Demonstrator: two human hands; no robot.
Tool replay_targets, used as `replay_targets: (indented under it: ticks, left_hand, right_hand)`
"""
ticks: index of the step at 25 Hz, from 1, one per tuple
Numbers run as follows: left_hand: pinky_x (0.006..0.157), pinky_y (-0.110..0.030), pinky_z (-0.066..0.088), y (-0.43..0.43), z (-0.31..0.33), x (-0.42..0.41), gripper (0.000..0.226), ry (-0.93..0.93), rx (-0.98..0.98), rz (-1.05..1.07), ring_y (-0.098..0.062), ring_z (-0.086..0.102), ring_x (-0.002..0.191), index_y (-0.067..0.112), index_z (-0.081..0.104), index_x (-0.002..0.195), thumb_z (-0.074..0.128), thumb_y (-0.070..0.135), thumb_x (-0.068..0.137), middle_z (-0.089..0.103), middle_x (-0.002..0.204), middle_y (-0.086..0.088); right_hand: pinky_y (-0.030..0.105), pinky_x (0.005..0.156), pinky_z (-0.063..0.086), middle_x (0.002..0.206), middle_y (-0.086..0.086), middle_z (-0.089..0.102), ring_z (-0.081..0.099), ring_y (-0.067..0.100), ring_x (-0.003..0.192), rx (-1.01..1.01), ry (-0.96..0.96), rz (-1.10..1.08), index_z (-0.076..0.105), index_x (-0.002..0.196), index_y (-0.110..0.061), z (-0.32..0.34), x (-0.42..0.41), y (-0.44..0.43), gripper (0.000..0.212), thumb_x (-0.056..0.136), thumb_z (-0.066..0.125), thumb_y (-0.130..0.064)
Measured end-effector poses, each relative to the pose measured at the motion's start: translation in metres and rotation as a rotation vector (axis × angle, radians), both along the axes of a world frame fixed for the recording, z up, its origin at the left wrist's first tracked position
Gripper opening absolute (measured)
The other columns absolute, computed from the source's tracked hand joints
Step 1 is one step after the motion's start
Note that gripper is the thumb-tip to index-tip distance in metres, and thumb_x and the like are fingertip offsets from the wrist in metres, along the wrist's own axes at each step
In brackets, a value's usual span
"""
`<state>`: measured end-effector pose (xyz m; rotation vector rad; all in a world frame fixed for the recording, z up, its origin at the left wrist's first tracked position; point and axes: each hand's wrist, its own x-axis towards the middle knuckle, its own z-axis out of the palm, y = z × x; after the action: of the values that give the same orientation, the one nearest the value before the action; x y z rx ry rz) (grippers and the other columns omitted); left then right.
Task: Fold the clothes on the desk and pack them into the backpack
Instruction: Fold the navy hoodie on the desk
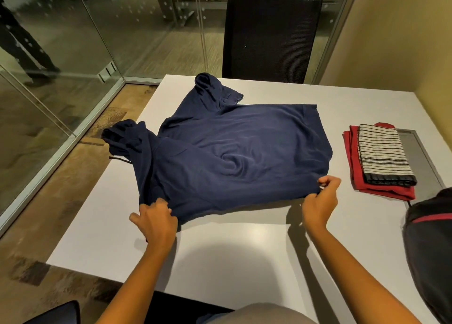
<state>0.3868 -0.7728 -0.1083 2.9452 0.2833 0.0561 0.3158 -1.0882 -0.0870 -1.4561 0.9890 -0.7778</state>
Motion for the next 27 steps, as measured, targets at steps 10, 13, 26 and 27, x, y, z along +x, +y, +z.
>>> replay_targets:
  ticks: [10, 13, 26, 27]
  left_hand:
    - [0.072, -0.038, 0.019, 0.018, 0.006, -0.007, 0.014, 0.021, 0.096, 0.042, -0.034, 0.052, 0.083, 0.006, 0.06, 0.083, 0.071, 0.0, 0.076, 0.064, 0.075, -0.015]
    - [0.07, -0.037, 0.02, 0.017, -0.015, -0.024, 0.015, 0.058, 0.045, -0.024, -0.037, 0.054, 0.081, 0.002, 0.062, 0.084, 0.074, 0.001, 0.076, 0.064, 0.078, -0.018]
    - [0.104, -0.057, 0.032, 0.018, -0.031, -0.002, 0.055, -0.003, -0.424, 0.289, -0.044, 0.032, 0.129, 0.002, 0.04, 0.133, 0.066, 0.02, 0.088, 0.028, 0.147, -0.021]
    - [0.104, -0.057, 0.032, 0.021, -0.029, 0.002, 0.059, 0.04, -0.485, 0.4, -0.045, 0.033, 0.128, 0.001, 0.036, 0.136, 0.064, 0.024, 0.09, 0.027, 0.147, -0.023]
  right_hand:
    - [0.038, 0.068, 0.035, 0.099, 0.012, 0.056, 0.053, 0.032, 0.082, -1.454, 0.294, 0.762, 0.052, 0.108, -0.009, -0.023, -0.066, -0.071, 0.025, 0.087, 0.038, -0.009]
    - [0.03, 0.064, 0.03, 0.094, 0.0, 0.054, 0.052, 0.023, 0.071, -1.367, 0.447, 0.876, 0.056, 0.106, -0.016, -0.078, -0.116, -0.065, 0.036, 0.074, 0.055, 0.002]
    - [0.06, 0.105, 0.029, 0.148, 0.005, 0.046, 0.041, 0.037, 0.136, -0.995, 0.751, 0.856, 0.044, 0.143, -0.028, -0.103, -0.091, -0.02, 0.052, 0.103, 0.017, -0.044]
    - [0.063, 0.105, 0.023, 0.151, 0.003, 0.041, 0.035, 0.035, 0.139, -1.027, 0.807, 0.881, 0.038, 0.146, -0.032, -0.11, -0.092, -0.021, 0.053, 0.103, 0.011, -0.048]
